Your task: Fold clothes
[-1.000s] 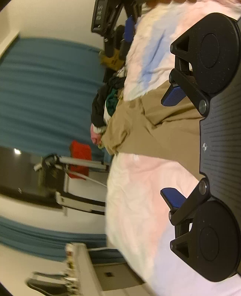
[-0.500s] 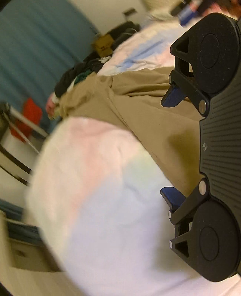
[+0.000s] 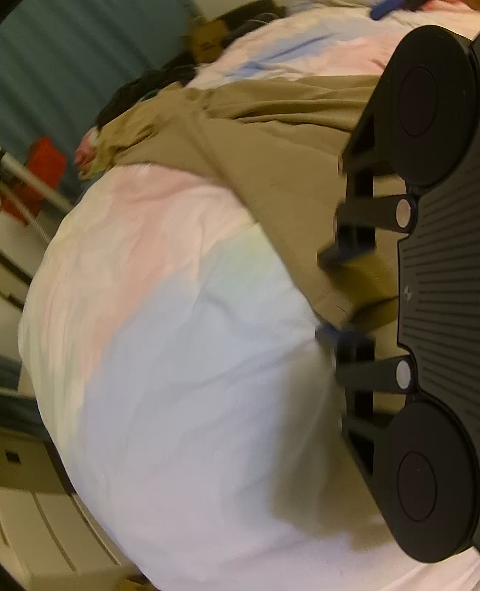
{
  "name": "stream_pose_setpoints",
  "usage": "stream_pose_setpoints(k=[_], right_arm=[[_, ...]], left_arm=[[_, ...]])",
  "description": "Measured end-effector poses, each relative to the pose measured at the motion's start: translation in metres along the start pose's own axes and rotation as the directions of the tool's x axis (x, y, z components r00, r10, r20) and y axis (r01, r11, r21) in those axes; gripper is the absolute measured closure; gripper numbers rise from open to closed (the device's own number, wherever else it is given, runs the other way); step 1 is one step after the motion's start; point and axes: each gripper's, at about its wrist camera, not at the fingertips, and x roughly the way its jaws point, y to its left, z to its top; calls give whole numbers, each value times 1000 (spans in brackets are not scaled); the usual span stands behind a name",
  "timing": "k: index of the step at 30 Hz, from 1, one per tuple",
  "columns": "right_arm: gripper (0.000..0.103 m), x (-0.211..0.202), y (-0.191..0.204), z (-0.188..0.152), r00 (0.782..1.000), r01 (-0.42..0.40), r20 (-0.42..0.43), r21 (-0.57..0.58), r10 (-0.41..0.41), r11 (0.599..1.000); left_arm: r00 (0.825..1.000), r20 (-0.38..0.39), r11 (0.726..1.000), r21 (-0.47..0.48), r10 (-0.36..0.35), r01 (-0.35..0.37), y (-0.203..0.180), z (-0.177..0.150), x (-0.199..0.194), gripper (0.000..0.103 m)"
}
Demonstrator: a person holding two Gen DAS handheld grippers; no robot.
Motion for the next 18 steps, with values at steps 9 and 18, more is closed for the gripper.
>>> stream_pose_setpoints(k=[9,18], right_arm=[[25,-8,-8,0,1000,-3,-8,38,3,999],[24,-9,-19,6,1000,11,-10,73,-11,997]], left_arm=[[985,170,951,306,-20,-34,-58,-28,-55,96],[945,261,705,707,-195,-50,-154,-110,-96,96]])
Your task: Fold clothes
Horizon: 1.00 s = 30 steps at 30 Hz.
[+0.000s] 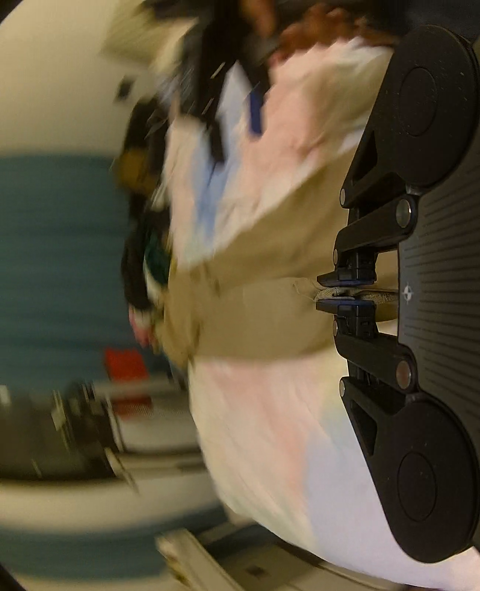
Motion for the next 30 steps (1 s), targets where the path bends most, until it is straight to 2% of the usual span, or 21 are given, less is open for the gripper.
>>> stream_pose_setpoints(k=[3,5,8,9,10,12,13,15,17,20,21,22,23,25,26,27,28,29,30], right_arm=[[24,1,-4,0,1000,7,-15,0,-7,1000],[24,2,-8,-2,999,5,-44,5,-5,1000],[24,4,-16,-9,994,-9,-106,34,13,999],[24,5,-19,-12,992,-14,-127,46,20,999],[24,5,-23,-17,988,-18,-150,64,27,998],[24,5,-33,-26,980,-23,-193,123,47,992],[24,6,-39,-30,975,-21,-214,162,56,987],[25,7,-45,-36,970,11,-239,191,36,982],[29,9,-50,-40,966,50,-260,203,5,978],[32,16,-54,-46,956,105,-291,197,-45,975],[38,19,-55,-48,950,120,-306,195,-56,973],[40,22,-55,-50,945,128,-323,194,-59,973],[42,25,-55,-52,940,125,-338,194,-53,973],[51,28,-56,-55,929,100,-368,197,-20,975],[61,29,-56,-57,924,85,-382,200,-2,976],[73,29,-55,-58,921,75,-389,201,9,977],[80,28,-55,-59,920,68,-392,197,15,978],[89,26,-54,-59,920,63,-392,192,17,979],[90,25,-54,-59,921,60,-390,188,18,980]], left_arm=[[995,-81,996,58,-66,71,-30,-6,25,96],[980,-168,992,49,-108,118,-37,-11,45,94],[938,-283,980,-51,-199,193,-27,-17,65,81],[932,-285,973,-102,-226,205,-19,-18,65,68],[929,-275,965,-156,-248,211,-9,-19,64,62],[924,-251,939,-262,-289,223,10,-20,61,47],[923,-236,921,-320,-304,222,22,-22,59,44],[927,-201,871,-449,-316,200,50,-30,58,35],[927,-201,808,-569,-317,153,77,-39,67,33],[919,-225,693,-718,-322,67,106,-53,83,33],[916,-227,662,-748,-331,54,111,-57,88,33],[912,-228,629,-777,-340,40,116,-61,93,33],[909,-228,610,-791,-348,35,119,-63,98,33],[904,-225,604,-796,-364,45,122,-63,105,35],[902,-223,606,-794,-369,51,122,-63,107,36],[902,-221,613,-788,-371,59,119,-62,106,45],[902,-218,620,-782,-372,66,116,-62,105,51],[902,-219,627,-776,-373,71,114,-61,105,64],[904,-218,633,-771,-367,71,112,-61,103,80]])
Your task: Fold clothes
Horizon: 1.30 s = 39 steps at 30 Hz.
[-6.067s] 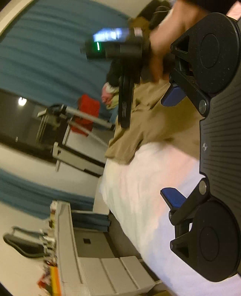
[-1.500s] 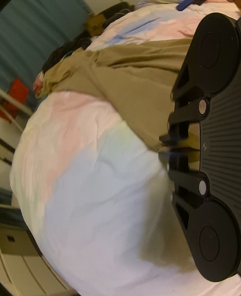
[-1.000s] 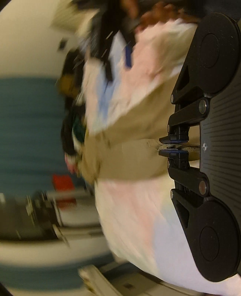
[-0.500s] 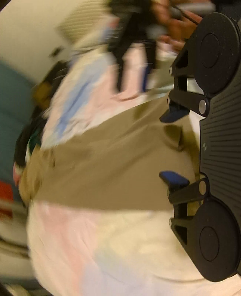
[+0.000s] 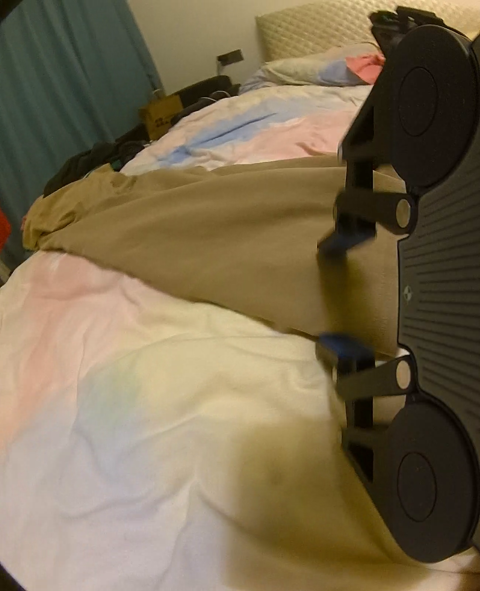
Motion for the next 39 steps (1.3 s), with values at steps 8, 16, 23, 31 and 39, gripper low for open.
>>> stream_pose_setpoints(k=[8,16,23,31,39], right_arm=[[97,-17,4,-6,997,27,66,-8,-26,1000],[81,-9,0,-8,996,75,42,38,-76,996],[41,5,1,-11,996,89,13,10,-90,996],[56,24,34,-24,990,85,-94,-229,-109,970],[92,-5,44,-13,998,20,-50,-181,-29,983]], left_arm=[[993,122,999,-35,-7,12,9,-17,-31,101],[999,36,999,-53,-6,8,12,-9,-11,51],[999,-37,998,-67,-19,17,19,-5,19,45],[1000,0,998,-54,19,-19,15,-9,15,97],[985,144,983,-145,-92,113,6,8,-35,101]])
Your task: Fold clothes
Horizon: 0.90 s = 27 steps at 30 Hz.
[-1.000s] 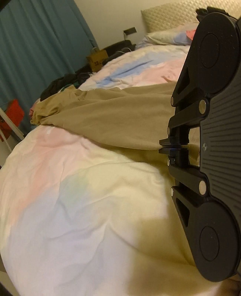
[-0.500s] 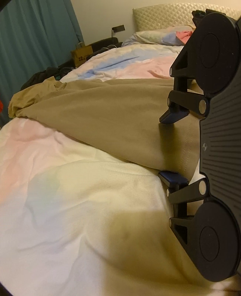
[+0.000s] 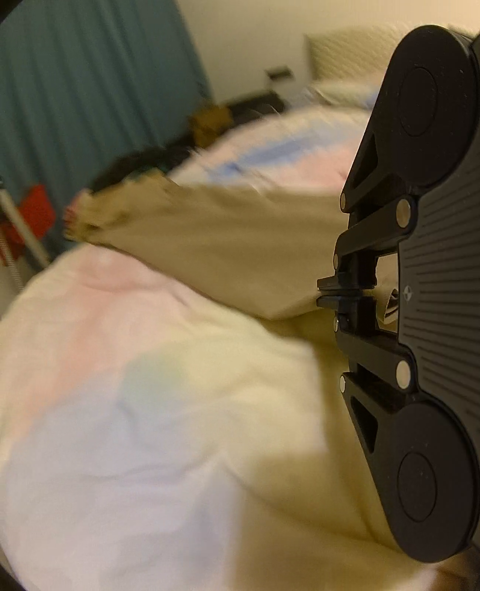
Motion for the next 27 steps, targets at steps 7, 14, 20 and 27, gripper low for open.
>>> stream_pose_setpoints(k=[7,14,20,27], right_arm=[[92,-95,45,52,969,-127,210,-40,133,991],[92,-144,60,45,939,-162,291,-95,183,982],[92,-141,32,-16,955,-174,240,-26,175,984],[92,-143,8,-48,954,-209,234,62,189,976]], left_arm=[[981,112,987,35,-160,157,-77,28,-54,101],[976,140,983,108,-164,150,-113,1,-83,101],[994,79,990,119,-82,72,-85,-62,-104,101],[997,55,994,96,-56,50,-66,-66,-98,101]])
